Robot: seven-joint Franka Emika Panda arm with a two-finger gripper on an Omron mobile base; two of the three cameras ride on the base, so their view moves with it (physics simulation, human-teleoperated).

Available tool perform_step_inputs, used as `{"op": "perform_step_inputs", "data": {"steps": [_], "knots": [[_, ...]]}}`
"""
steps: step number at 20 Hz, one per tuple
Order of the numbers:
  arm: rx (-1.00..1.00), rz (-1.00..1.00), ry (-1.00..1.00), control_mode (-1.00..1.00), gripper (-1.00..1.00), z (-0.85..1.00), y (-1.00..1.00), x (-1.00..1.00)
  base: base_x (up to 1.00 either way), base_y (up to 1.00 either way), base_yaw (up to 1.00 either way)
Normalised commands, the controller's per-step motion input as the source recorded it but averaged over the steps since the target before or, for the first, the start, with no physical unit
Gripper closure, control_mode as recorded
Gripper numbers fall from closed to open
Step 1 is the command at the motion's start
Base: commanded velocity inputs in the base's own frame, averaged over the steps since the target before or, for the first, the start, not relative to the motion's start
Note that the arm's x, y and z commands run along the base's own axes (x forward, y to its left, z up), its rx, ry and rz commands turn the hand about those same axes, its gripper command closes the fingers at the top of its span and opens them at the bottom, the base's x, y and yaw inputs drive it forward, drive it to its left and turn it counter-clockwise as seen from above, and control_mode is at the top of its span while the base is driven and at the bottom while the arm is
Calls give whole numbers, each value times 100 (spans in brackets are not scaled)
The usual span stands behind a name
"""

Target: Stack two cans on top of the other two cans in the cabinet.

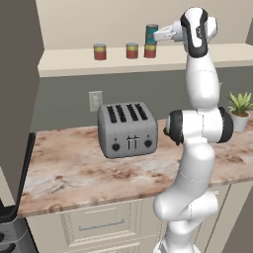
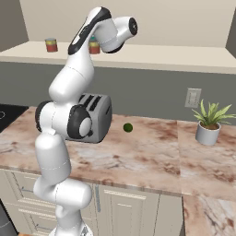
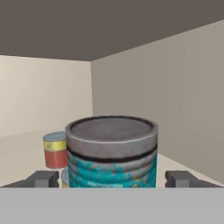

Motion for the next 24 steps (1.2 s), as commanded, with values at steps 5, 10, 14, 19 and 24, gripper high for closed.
{"op": "perform_step_inputs", "data": {"steps": [5, 10, 14, 19, 24], "knots": [[0, 0, 0, -100, -100, 0, 0, 0, 0, 0, 0], [0, 0, 0, -100, -100, 0, -7, 1, 0, 0, 0], [0, 0, 0, -100, -100, 0, -23, 0, 0, 0, 0], [0, 0, -1, -100, -100, 0, -2, 0, 0, 0, 0], [0, 0, 0, -100, -100, 0, 0, -4, 0, 0, 0]]}}
